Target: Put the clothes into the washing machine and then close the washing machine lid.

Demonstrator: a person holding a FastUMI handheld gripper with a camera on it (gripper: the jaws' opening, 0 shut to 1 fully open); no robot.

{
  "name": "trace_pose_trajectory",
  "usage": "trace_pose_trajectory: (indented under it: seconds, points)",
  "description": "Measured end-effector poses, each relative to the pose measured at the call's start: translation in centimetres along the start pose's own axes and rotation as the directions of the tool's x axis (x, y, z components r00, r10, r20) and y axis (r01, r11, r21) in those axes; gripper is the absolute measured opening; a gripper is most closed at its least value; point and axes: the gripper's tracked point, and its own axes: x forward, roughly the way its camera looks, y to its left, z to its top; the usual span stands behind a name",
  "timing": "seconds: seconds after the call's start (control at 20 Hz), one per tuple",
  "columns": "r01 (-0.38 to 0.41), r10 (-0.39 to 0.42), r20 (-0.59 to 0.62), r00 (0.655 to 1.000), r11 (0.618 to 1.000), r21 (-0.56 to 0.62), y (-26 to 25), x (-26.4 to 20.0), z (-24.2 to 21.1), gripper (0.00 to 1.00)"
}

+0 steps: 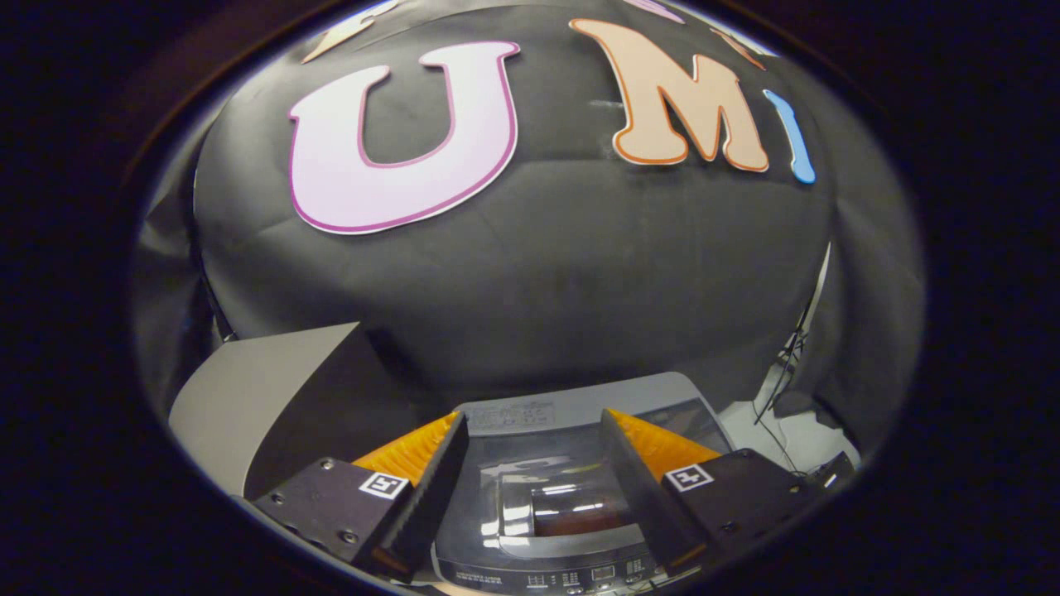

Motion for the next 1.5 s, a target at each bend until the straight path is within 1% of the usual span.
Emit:
trace_pose_trajectory:
  seconds: [0.2, 0.35, 0.55, 0.75, 0.85, 1.05, 1.25, 1.4, 1.5]
  points:
    - [-0.001, 0.001, 0.048, 0.999, 1.0, 0.013, -0.4, -0.3, 0.7, 0.98]
    - [-0.013, 0.014, 0.096, 0.995, 1.0, -0.005, -0.6, -1.0, 1.3, 0.98]
    - [-0.025, 0.032, 0.191, 0.981, 0.999, -0.036, -1.7, -2.0, 2.2, 0.98]
    - [-0.01, 0.029, 0.255, 0.967, 0.997, -0.076, -3.8, -3.9, 2.2, 0.97]
    - [-0.005, 0.028, 0.278, 0.96, 0.997, -0.081, -5.1, -5.1, 1.6, 0.97]
    - [0.007, 0.01, 0.327, 0.945, 0.999, -0.051, -7.7, -8.0, -0.1, 0.97]
    - [0.018, -0.009, 0.343, 0.939, 1.0, -0.023, -10.7, -10.1, -2.8, 0.97]
    - [-0.006, -0.001, 0.375, 0.927, 1.0, 0.017, -12.1, -11.6, -4.0, 0.97]
    - [-0.014, 0.004, 0.393, 0.92, 1.0, 0.024, -13.1, -12.7, -5.4, 0.97]
